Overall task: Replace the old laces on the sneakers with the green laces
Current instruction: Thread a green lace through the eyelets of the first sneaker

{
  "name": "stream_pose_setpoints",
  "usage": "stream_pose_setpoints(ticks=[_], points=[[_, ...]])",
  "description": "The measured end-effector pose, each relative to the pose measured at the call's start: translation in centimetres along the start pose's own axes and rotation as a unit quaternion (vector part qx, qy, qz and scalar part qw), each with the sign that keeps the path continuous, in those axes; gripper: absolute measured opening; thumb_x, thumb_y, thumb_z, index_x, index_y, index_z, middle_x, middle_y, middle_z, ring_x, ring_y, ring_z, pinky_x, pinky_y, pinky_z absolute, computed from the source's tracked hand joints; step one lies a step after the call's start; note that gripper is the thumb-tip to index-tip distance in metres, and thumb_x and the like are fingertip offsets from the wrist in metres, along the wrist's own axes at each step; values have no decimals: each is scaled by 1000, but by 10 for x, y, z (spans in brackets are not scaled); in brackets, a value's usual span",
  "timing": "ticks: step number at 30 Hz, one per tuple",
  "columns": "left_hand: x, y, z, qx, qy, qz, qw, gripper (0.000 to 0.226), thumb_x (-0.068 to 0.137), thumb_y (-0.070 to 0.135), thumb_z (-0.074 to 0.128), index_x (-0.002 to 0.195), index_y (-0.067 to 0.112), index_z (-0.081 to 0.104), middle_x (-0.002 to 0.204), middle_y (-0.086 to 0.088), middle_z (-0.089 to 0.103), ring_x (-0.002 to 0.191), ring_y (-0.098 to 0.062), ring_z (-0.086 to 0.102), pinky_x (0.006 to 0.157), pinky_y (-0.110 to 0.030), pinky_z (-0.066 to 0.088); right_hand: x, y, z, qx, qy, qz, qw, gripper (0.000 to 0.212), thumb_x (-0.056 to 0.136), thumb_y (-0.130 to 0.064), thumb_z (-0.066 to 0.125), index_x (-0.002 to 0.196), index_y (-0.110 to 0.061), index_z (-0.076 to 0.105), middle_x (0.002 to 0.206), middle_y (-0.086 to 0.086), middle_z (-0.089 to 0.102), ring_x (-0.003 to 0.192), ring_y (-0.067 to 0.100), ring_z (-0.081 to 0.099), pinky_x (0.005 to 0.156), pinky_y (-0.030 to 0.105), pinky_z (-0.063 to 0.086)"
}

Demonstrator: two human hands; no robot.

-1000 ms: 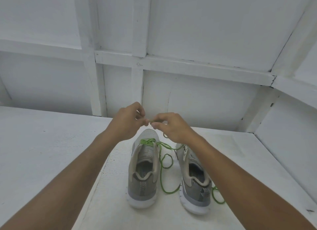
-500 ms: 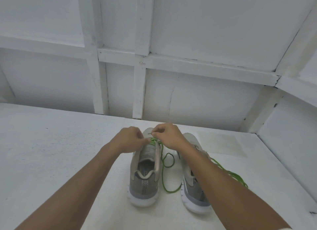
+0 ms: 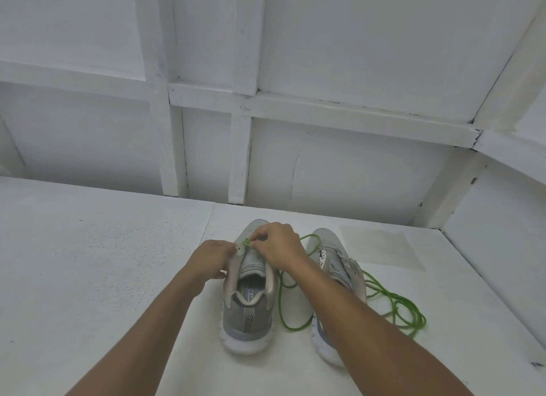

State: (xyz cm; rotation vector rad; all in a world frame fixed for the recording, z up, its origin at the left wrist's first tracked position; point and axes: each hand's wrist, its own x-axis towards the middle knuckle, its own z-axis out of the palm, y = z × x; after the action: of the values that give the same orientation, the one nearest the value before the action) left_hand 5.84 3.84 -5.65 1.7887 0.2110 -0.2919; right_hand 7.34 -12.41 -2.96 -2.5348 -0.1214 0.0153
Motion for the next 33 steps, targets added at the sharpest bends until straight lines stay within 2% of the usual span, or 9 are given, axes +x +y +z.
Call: stream_pose_setpoints(ticks=[5, 10, 15, 19, 24, 29, 33], points=[[-3, -4, -5, -111, -31, -53, 992, 22, 89, 18, 60, 101, 5, 72, 88, -8, 70, 79, -22, 63, 76, -35, 51, -2, -6, 1, -68, 9, -17, 997, 16, 88, -31, 63, 97, -27, 76, 102, -4, 72, 104, 21, 58, 97, 37, 38], [-6, -6, -5, -157, -35, -70, 985, 20, 89, 17, 61, 102, 6, 71, 87, -8, 70, 81, -22, 63, 77, -35, 50, -3, -11, 2, -148, 7, -59, 987, 19, 90, -27, 58, 97, -26, 75, 95, -2, 70, 101, 21, 55, 87, 38, 29], [-6, -7, -4, -166, -24, -70, 983, 18, 90, 17, 59, 99, 6, 71, 89, -9, 70, 81, -23, 63, 80, -38, 51, -3, -14, 4, -215, 15, -93, 972, 19, 89, -23, 56, 91, -26, 75, 87, -2, 67, 98, 21, 48, 81, 38, 26], [-4, -8, -5, -162, -28, -72, 984, 22, 90, 18, 60, 103, 5, 71, 94, -10, 71, 85, -24, 64, 90, -42, 51, -2, -17, 4, -241, 18, -110, 964, 19, 90, -23, 55, 90, -27, 73, 88, -2, 67, 98, 21, 47, 78, 37, 22], [-3, -9, -6, -155, -34, -69, 985, 24, 90, 20, 60, 104, 6, 72, 95, -9, 72, 87, -23, 64, 88, -40, 51, -2, -20, 6, -265, 26, -121, 956, 21, 89, -19, 55, 92, -27, 74, 89, -3, 65, 97, 22, 48, 77, 37, 22], [-2, -7, -6, -144, -34, -67, 987, 21, 90, 21, 61, 103, 8, 72, 97, -9, 71, 88, -24, 64, 92, -42, 50, -1, -22, 6, -287, 28, -130, 949, 22, 88, -19, 55, 95, -27, 75, 92, -1, 66, 99, 22, 48, 80, 38, 25], [-3, -4, -4, -116, -26, -60, 991, 23, 90, 22, 59, 106, 8, 69, 104, -12, 70, 91, -24, 64, 84, -38, 52, -2, -23, 10, -302, 23, -142, 943, 21, 87, -19, 54, 91, -24, 74, 89, -1, 66, 98, 22, 48, 83, 39, 28]])
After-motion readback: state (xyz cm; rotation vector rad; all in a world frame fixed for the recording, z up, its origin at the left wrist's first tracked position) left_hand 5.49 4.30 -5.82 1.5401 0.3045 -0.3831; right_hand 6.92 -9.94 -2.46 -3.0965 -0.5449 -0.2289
